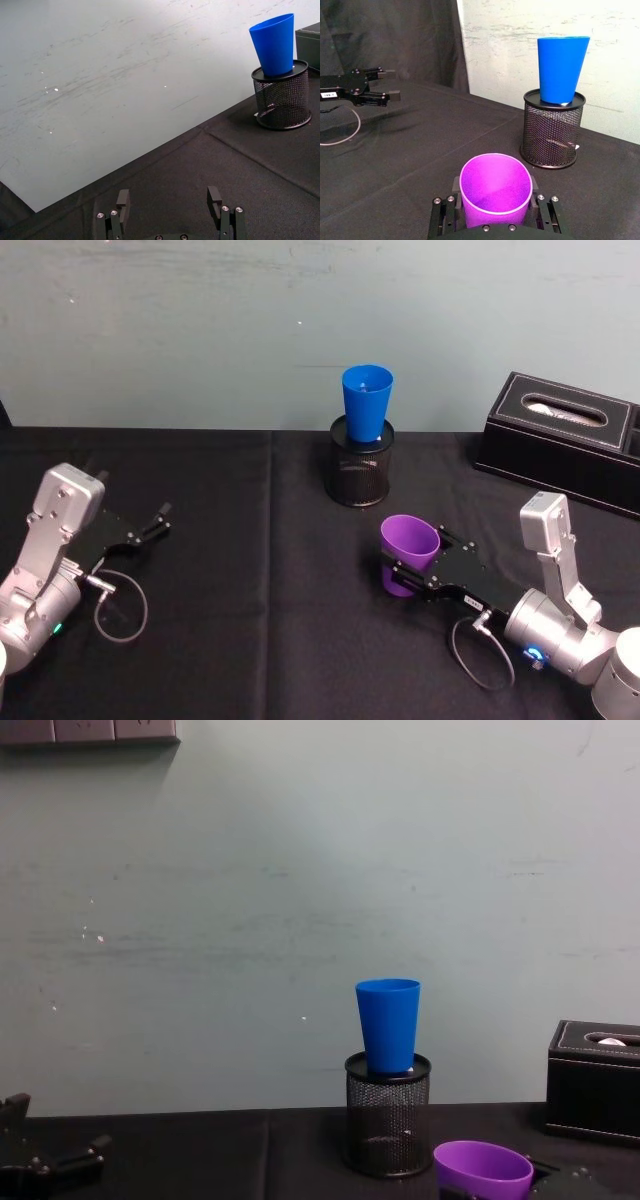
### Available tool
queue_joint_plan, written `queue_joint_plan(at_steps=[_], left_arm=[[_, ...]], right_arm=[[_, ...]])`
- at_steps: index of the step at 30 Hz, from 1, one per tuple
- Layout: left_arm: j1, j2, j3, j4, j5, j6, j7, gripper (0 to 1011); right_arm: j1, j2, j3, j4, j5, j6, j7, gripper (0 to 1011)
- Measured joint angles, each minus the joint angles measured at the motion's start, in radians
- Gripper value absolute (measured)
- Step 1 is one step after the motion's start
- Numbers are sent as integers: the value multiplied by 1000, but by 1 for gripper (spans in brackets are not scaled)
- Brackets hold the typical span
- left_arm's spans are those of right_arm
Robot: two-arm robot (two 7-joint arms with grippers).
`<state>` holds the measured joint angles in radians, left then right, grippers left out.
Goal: Pick up one cup with a gripper and tap it against the other cup.
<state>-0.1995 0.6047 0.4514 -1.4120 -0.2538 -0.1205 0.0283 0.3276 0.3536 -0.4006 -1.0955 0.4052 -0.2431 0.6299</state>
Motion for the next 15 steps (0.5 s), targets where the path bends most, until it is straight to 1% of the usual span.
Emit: queue_joint_plan(at_steps=[15], left_arm=[[0, 0, 0, 0, 0, 0, 0, 1011]], right_arm=[[0, 0, 0, -1, 0, 0, -1, 732]])
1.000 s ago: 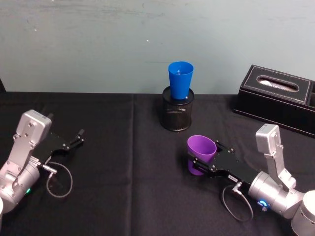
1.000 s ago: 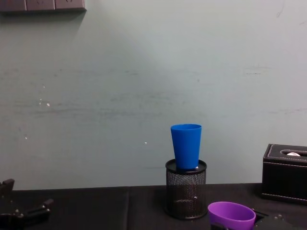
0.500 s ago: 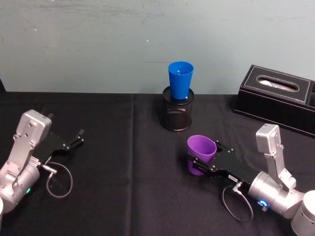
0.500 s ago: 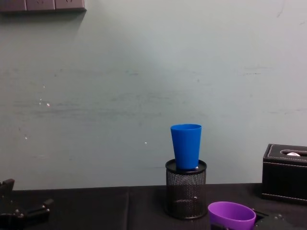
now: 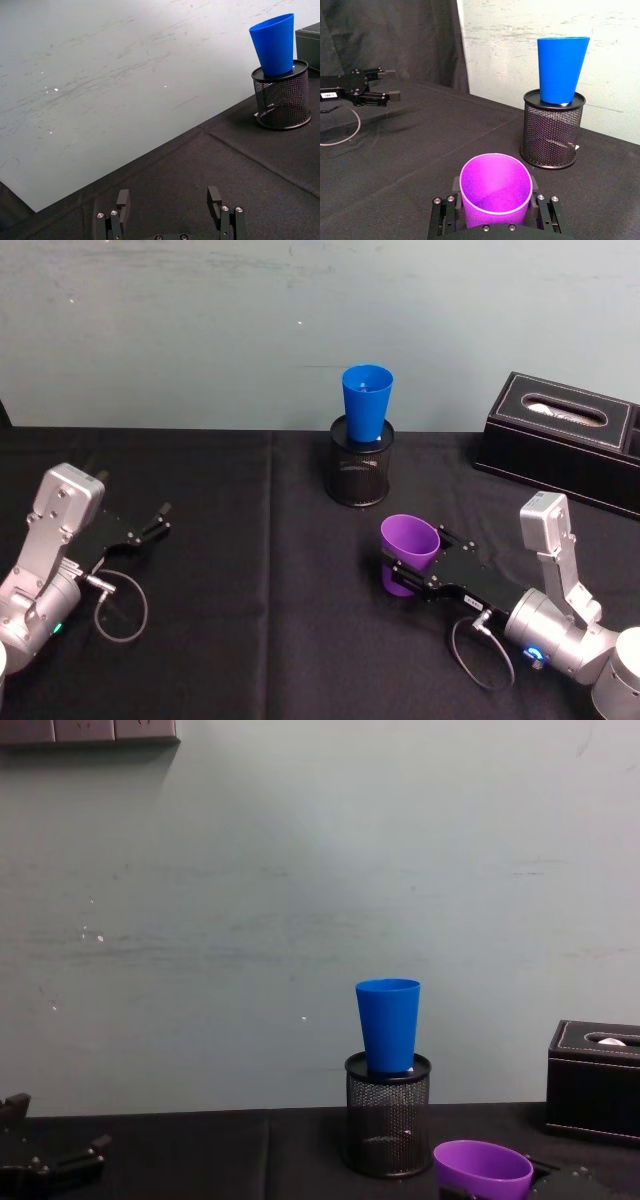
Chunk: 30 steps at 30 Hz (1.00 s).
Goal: Pick up one cup with a gripper and tap it against the other cup.
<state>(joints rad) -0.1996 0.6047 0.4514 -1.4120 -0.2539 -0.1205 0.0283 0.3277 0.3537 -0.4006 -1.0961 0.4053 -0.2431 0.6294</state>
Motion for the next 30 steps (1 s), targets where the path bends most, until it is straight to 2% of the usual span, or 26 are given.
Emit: queue_joint_plan(at_steps=[30], left_arm=[[0, 0, 0, 0, 0, 0, 0, 1011]], right_arm=[[0, 0, 0, 0, 0, 0, 0, 732]])
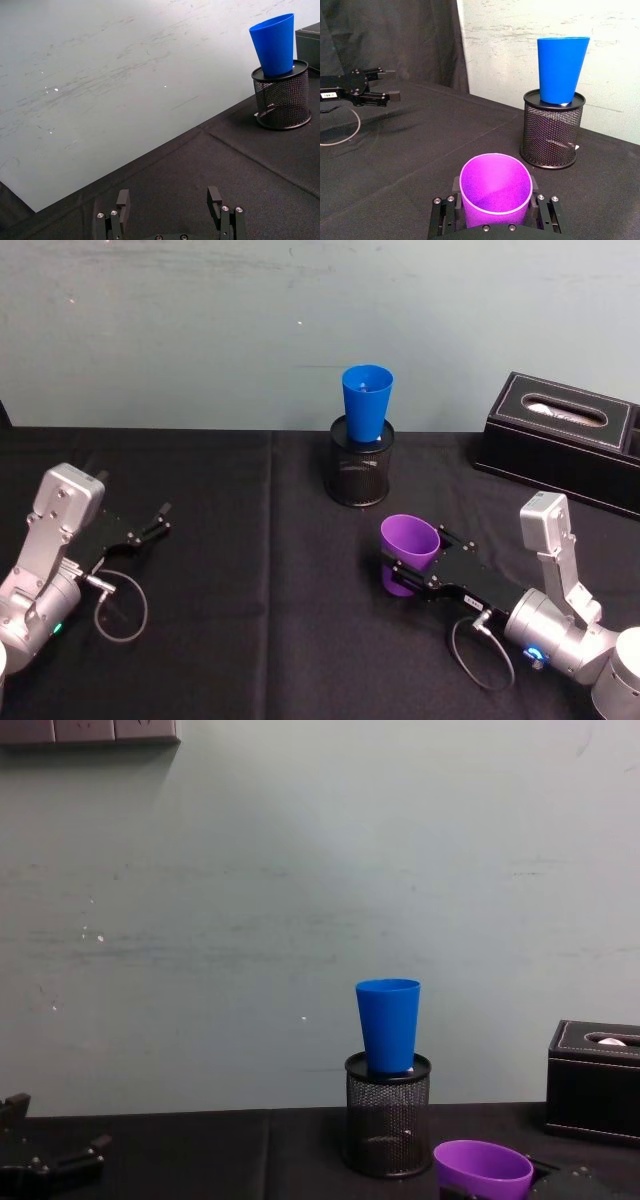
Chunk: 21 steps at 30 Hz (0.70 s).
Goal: Pick up one cup with a gripper and tap it against the other cup.
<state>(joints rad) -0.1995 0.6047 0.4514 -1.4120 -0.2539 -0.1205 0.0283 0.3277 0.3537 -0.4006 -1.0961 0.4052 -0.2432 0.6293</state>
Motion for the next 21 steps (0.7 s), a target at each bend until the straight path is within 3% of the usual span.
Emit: queue_joint_plan(at_steps=[2, 12, 21], left_arm=[[0, 0, 0, 0, 0, 0, 0, 1011], [0, 0, 0, 0, 0, 0, 0, 1011], [0, 0, 0, 0, 0, 0, 0, 1011]], right_arm=[[0, 0, 0, 0, 0, 0, 0, 735], [0, 0, 0, 0, 0, 0, 0, 993], [0, 0, 0, 0, 0, 0, 0, 1003]])
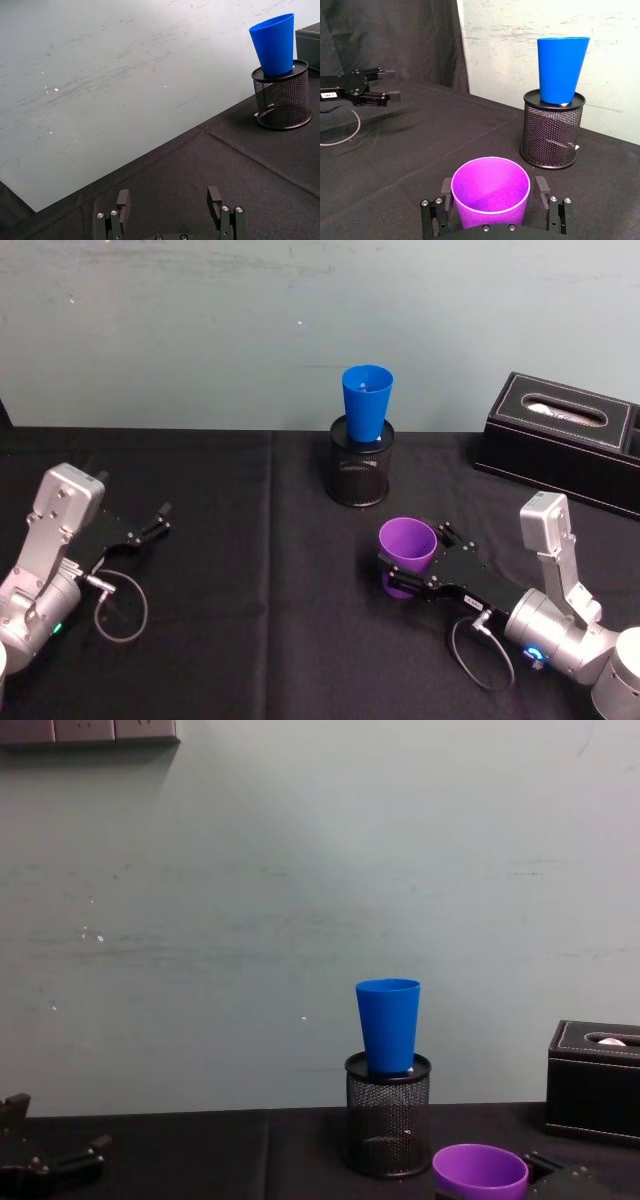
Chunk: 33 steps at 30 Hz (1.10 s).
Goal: Pick up one cup with a gripper and tap it against the other cup.
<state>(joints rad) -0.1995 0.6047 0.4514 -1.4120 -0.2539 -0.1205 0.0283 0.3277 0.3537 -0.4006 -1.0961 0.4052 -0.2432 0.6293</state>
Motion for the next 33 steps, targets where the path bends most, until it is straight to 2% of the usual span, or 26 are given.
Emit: queue_joint_plan(at_steps=[17, 33], left_arm=[[0, 0, 0, 0, 0, 0, 0, 1012], [0, 0, 0, 0, 0, 0, 0, 1011]], right_arm=[[-5, 4, 3, -23, 3, -6, 8, 1003], [-23, 16, 14, -79, 2, -17, -5, 1003]])
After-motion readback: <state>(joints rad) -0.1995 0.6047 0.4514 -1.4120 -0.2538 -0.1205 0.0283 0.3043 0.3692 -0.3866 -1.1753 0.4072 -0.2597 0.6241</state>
